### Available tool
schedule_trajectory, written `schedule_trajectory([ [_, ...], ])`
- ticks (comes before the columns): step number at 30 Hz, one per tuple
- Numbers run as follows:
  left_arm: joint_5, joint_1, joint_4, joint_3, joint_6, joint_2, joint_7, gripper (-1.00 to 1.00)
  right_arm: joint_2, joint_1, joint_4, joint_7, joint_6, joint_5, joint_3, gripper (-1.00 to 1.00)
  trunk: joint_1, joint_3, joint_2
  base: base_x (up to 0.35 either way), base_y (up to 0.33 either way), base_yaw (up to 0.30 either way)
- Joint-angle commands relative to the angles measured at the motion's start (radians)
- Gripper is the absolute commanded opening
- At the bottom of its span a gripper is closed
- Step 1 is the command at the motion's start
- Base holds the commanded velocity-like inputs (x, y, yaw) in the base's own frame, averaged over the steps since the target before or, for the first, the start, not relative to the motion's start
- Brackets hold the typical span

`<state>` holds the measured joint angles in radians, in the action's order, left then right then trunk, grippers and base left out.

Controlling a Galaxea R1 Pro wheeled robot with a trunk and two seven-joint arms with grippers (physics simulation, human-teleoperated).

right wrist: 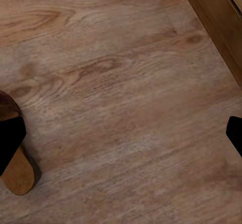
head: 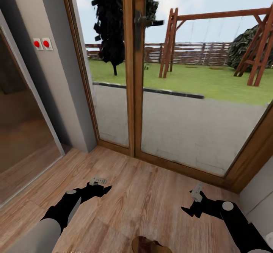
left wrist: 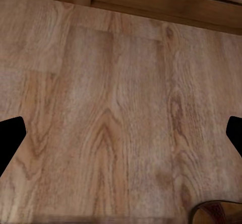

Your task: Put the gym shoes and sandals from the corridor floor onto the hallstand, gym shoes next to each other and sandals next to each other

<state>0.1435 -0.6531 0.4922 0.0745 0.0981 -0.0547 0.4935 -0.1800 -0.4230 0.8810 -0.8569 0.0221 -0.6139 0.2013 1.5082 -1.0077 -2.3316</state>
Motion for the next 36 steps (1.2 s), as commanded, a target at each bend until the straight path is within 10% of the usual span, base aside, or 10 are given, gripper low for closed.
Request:
schedule_trajectory([
  [1,0.009,0.000,0.002,0.008,0.006,0.001,0.008,1.00,0.001,0.000,0.001,-0.005,0.002,-0.007,0.003,1.00,0.000,-0.002,0.000,0.000,0.000,0.146],
  [36,0.004,0.000,0.002,0.011,0.004,0.001,0.006,1.00,0.001,0.000,-0.001,-0.005,0.002,-0.007,0.002,1.00,0.000,-0.046,0.000,-0.004,-0.002,0.165],
])
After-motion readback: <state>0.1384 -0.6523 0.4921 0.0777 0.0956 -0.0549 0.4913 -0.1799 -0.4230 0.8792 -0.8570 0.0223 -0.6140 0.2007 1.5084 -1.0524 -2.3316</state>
